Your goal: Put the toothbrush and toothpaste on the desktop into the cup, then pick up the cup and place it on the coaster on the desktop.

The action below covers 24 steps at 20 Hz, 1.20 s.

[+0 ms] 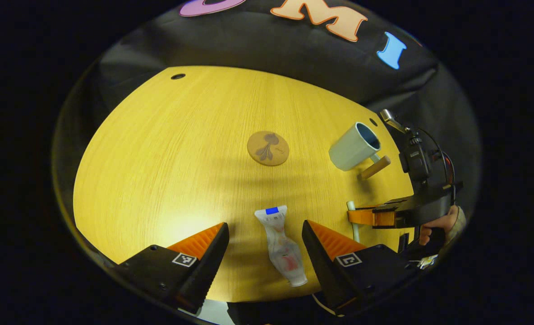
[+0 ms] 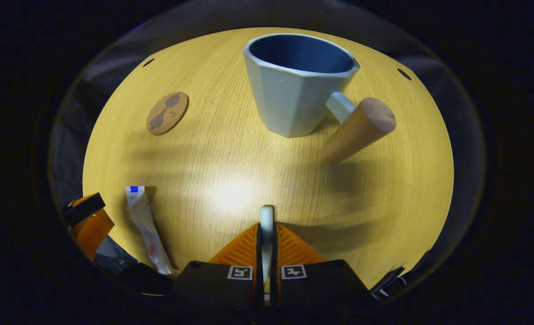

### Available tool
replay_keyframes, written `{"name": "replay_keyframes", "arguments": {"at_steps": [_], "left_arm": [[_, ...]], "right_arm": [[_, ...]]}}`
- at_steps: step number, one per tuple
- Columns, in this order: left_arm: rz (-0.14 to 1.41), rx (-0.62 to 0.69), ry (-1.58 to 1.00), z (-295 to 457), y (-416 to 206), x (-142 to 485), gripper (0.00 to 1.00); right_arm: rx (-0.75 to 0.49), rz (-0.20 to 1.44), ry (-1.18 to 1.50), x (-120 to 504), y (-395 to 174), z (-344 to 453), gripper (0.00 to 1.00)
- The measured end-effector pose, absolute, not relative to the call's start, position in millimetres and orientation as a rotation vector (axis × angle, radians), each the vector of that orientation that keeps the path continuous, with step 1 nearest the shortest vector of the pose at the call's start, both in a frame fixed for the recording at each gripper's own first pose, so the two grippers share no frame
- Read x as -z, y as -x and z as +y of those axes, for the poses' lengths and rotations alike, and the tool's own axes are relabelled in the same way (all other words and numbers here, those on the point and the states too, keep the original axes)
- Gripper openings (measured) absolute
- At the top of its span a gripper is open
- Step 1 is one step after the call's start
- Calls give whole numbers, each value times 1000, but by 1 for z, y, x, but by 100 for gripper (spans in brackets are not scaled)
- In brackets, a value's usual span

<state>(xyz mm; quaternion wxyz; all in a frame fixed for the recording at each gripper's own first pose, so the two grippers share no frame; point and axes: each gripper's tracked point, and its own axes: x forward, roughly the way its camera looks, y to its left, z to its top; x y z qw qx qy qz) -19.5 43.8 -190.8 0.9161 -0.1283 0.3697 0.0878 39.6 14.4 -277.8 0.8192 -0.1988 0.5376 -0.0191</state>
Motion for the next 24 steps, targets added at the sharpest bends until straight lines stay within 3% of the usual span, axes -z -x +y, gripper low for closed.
{"name": "replay_keyframes", "arguments": {"at_steps": [4,7,10,13,14,21,24], "left_arm": [[846,-240,324,36,10,203,94],[903,-282,331,29,9,219,83],[952,-303,322,30,12,226,83],[976,-321,314,30,9,233,73],[986,-326,312,31,7,235,75],[1024,-351,313,28,2,245,41],[1028,-363,278,34,2,245,33]], "right_arm": [[-7,1115,491,274,-42,15,8],[-44,1117,506,274,-42,16,8],[-70,1129,499,274,-41,16,8],[-92,1133,503,274,-41,16,8],[-97,1134,503,274,-42,16,8],[-126,1157,467,275,-42,17,8],[-131,1154,475,274,-42,18,8]]}}
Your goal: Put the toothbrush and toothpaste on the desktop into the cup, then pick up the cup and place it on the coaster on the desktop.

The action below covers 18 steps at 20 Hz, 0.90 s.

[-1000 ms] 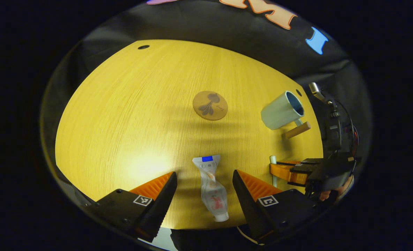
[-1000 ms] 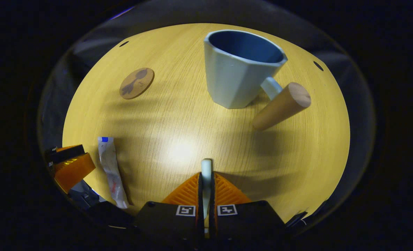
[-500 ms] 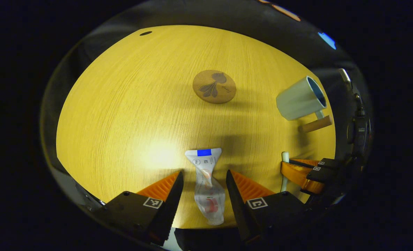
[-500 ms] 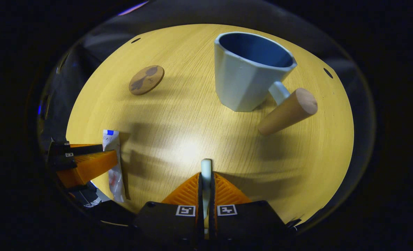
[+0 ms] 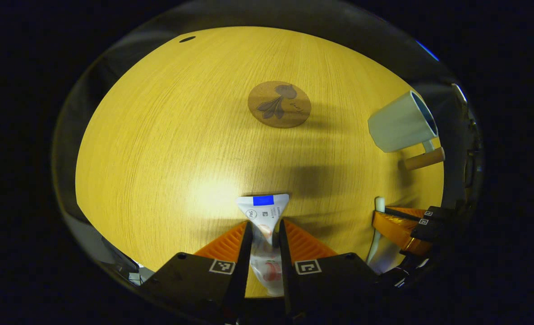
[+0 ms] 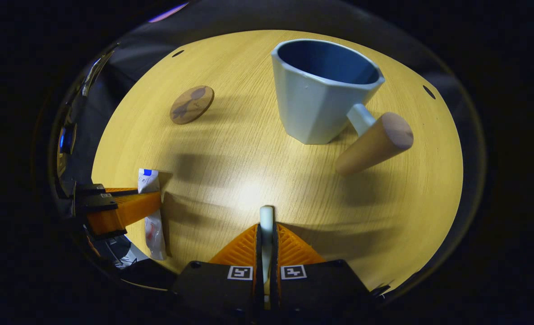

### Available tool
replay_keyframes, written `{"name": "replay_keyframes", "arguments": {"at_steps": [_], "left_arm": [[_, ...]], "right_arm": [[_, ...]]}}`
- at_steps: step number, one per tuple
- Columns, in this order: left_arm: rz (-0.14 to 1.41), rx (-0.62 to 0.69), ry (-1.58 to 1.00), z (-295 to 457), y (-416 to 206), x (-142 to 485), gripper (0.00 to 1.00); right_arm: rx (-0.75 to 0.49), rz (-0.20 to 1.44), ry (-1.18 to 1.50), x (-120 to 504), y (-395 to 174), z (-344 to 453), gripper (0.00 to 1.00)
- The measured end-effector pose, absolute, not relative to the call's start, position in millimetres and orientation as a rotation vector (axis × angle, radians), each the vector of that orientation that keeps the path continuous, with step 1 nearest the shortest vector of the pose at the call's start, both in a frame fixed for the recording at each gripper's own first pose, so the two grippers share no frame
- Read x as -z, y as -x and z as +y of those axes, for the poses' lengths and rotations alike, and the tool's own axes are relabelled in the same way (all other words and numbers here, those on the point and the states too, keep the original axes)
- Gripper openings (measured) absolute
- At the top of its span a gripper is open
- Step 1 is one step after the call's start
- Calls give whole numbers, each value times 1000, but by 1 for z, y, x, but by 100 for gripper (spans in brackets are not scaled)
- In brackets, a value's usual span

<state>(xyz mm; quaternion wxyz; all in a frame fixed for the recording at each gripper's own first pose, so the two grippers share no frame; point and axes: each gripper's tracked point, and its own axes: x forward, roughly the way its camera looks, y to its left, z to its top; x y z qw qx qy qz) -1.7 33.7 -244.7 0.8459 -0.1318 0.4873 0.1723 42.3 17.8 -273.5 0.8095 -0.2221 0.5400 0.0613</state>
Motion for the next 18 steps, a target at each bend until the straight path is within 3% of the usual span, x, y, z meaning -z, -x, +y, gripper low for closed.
{"name": "replay_keyframes", "arguments": {"at_steps": [9,18], "left_arm": [[945,-294,350,35,-2,236,11],[788,-215,525,28,9,226,6]], "right_arm": [[-142,1129,510,272,-44,18,8],[-235,1000,415,271,-41,21,5]]}}
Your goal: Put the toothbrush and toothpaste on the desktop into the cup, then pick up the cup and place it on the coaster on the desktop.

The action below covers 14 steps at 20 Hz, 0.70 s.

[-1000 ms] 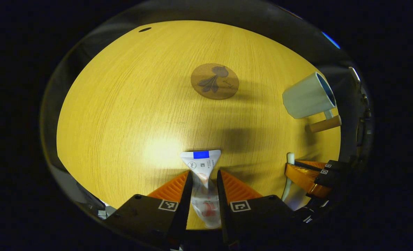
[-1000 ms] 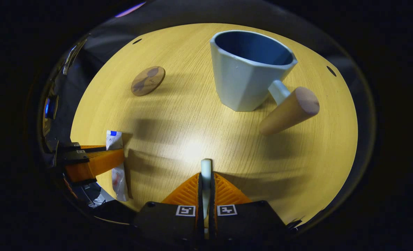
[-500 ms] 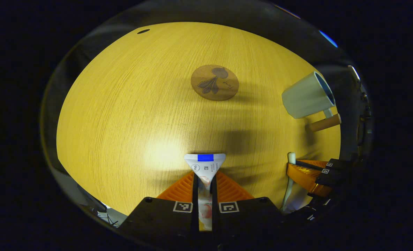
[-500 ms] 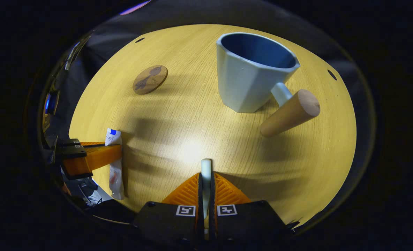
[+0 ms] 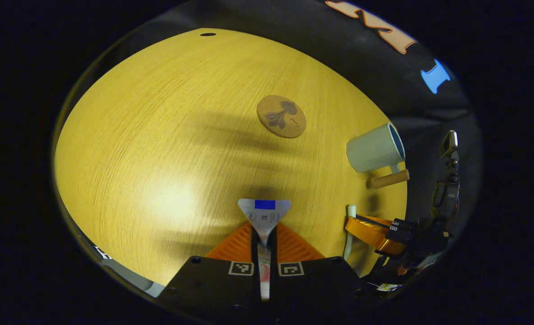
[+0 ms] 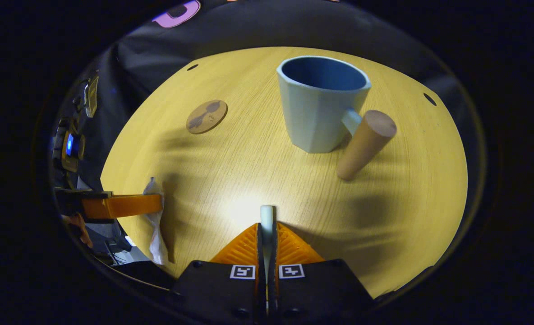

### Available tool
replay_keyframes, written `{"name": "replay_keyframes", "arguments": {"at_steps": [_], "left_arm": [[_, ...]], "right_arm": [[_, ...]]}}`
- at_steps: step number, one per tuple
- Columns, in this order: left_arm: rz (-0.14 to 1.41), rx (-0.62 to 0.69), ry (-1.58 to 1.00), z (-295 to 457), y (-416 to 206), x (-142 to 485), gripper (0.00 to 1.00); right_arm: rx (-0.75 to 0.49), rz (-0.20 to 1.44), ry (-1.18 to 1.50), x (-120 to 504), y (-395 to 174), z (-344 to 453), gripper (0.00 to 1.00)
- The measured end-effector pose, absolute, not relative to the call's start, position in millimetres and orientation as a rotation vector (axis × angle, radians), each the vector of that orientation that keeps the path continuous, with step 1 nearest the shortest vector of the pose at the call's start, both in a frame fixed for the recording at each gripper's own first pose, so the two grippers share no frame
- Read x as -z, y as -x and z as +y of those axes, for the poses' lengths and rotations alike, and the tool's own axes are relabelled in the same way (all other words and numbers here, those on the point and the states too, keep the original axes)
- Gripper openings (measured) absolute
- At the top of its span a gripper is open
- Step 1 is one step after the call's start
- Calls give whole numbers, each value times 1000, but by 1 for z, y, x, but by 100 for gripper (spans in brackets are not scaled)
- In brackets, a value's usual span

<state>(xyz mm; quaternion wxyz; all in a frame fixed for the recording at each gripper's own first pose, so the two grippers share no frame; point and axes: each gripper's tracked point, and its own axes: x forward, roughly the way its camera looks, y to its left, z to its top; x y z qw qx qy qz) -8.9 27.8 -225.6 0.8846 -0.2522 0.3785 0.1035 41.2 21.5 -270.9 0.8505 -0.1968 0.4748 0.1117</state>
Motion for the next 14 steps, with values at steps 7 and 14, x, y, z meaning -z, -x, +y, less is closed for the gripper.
{"name": "replay_keyframes", "arguments": {"at_steps": [7,14], "left_arm": [[632,-176,428,33,5,181,3],[385,-40,339,12,-33,96,3]], "right_arm": [[-337,708,252,194,-25,38,5],[-379,430,14,84,-47,70,4]]}}
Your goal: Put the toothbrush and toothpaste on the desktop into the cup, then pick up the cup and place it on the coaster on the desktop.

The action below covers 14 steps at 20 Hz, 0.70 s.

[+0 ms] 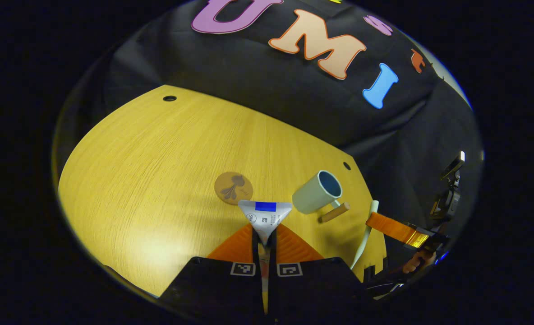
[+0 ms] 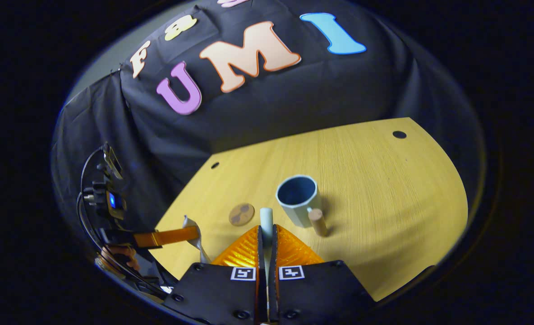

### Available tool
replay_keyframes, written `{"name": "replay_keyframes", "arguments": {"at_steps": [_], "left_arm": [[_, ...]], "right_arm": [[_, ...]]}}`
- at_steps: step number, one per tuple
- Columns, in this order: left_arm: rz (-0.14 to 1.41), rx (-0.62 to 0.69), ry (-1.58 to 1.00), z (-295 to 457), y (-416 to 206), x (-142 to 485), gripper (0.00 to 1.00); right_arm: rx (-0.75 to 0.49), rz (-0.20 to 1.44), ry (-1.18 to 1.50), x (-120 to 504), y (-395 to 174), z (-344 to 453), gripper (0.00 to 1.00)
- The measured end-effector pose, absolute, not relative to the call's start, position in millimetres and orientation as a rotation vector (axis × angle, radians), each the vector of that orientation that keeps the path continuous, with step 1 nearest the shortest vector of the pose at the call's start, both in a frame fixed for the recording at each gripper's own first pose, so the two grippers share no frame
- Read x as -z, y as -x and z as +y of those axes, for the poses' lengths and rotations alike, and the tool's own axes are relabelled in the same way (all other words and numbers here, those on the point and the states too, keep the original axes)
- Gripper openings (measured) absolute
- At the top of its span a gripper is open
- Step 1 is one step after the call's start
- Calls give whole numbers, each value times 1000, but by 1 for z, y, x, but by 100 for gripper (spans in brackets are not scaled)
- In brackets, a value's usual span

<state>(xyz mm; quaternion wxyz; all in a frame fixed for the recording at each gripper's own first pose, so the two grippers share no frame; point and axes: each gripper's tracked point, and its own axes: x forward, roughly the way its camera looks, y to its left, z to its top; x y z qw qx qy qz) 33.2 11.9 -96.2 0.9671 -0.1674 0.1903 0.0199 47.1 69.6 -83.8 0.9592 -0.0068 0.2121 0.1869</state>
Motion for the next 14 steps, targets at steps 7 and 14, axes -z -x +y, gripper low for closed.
{"name": "replay_keyframes", "arguments": {"at_steps": [7,14], "left_arm": [[216,61,283,-8,-67,45,3],[126,93,245,-5,-101,20,2]], "right_arm": [[-398,189,-65,-3,-98,82,4],[-340,13,-90,-44,-164,70,4]]}}
